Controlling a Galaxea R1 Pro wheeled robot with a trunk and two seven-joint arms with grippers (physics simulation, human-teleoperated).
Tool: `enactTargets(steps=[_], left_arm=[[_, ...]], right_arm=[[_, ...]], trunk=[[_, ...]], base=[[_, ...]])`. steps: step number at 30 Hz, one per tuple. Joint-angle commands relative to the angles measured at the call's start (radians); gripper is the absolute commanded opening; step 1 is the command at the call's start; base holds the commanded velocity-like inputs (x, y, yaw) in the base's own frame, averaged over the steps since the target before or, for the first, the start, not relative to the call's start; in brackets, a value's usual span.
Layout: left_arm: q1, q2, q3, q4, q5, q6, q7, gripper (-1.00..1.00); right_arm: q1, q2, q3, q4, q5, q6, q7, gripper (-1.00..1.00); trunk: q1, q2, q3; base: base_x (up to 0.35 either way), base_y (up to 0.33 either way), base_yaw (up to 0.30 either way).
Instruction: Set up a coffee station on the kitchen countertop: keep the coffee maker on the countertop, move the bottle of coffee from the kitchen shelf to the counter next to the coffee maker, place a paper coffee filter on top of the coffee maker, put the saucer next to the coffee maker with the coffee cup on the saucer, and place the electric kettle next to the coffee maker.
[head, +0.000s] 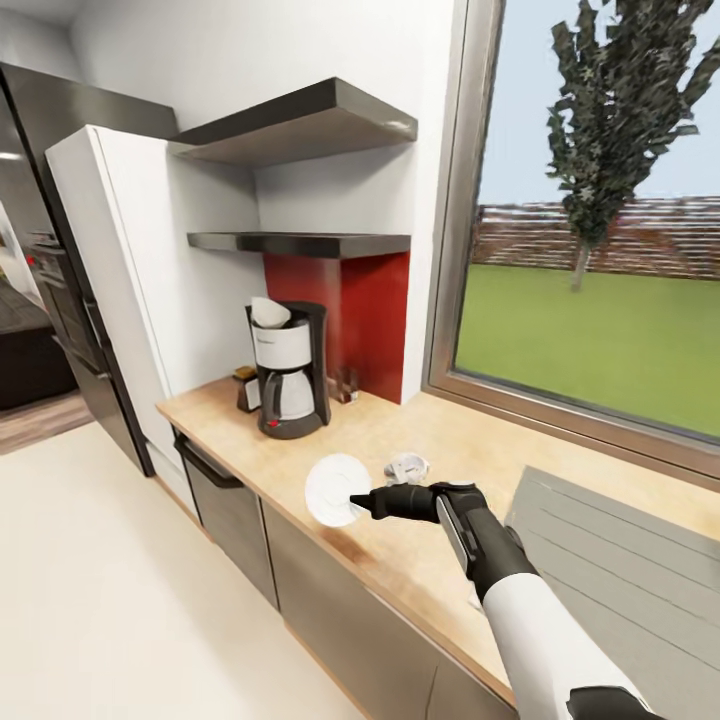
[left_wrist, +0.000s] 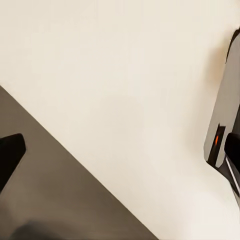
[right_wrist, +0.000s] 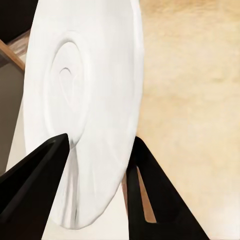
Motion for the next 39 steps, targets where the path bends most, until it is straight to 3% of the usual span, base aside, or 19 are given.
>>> enactTargets(steps=[1,39], left_arm=[[0.000,0.000,0.008,-0.003,-0.009,0.005,0.000,1.00],[0.000,0.000,0.007,-0.003,-0.009,0.000,0.000,1.00]], right_arm=[[-0.001,0.001,-0.004,-0.002,0.009,0.004,0.007,-1.00],[-0.001,0.001,-0.004,0.011,0.006,0.003,0.007,-1.00]], trunk=[[0.001,-0.002,-0.002],[0.001,-0.002,-0.002]], base=[[0.234,0.276,0.000],[0.161,0.304,0.000]])
